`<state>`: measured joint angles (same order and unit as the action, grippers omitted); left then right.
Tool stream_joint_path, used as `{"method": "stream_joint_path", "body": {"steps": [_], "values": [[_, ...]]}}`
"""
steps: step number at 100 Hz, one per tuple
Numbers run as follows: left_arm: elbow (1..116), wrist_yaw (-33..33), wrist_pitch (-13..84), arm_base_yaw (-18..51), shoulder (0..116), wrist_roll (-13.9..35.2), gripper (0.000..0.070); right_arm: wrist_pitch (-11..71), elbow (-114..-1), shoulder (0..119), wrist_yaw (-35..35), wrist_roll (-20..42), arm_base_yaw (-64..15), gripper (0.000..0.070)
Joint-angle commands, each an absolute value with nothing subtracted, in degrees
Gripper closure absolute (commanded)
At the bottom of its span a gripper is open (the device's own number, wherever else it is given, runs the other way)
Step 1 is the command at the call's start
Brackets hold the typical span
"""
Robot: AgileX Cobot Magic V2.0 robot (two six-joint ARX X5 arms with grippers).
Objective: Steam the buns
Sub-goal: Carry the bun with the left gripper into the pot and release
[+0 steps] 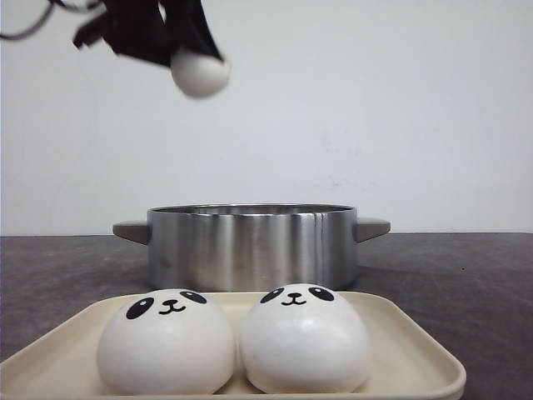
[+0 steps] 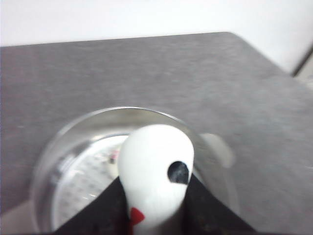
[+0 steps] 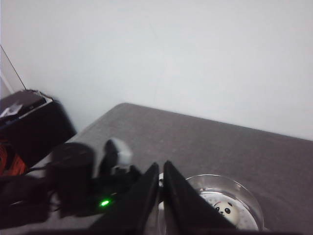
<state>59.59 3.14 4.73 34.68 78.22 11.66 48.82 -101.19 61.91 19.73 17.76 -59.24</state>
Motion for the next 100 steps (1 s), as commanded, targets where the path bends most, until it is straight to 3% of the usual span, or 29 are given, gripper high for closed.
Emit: {"method": "stream_joint_path", "body": {"steps": [1, 32, 40, 54, 61, 94, 100], "values": [[62.41, 3.27, 4.71, 33.91, 83.40, 9.93, 0.0697, 48.53, -102.19, 63.07, 19.97, 16.93, -59.88, 0.0691], [75.68, 3.18, 10.98, 30.37, 103.13, 10.11, 0.0690, 48.51, -102.19, 64.40, 19.99, 17.15, -59.88, 0.0691], [77.28, 3.18, 11.53, 29.91, 105.36, 10.22, 0.0596, 48.58, -102.19, 64.29, 19.97, 17.12, -59.88, 0.0691], [77.49, 3.20, 11.38, 29.58, 106.39, 11.60, 0.0294, 50.22, -102.19, 63.90, 19.97, 17.15, -59.88, 0.0691], [77.49, 3.18, 11.77, 29.58, 106.39, 11.62, 0.0218, 51.83, -102.19, 63.92, 19.97, 17.19, -59.88, 0.0691], [77.54, 1.50, 19.90, 29.58, 106.21, 12.43, 0.0209, 65.06, -101.93, 63.99, 21.52, 19.31, -59.86, 0.0691], [77.60, 1.50, 20.78, 29.58, 105.80, 13.32, 0.0169, 67.18, -101.34, 64.01, 23.29, 19.77, -59.86, 0.0691]]}}
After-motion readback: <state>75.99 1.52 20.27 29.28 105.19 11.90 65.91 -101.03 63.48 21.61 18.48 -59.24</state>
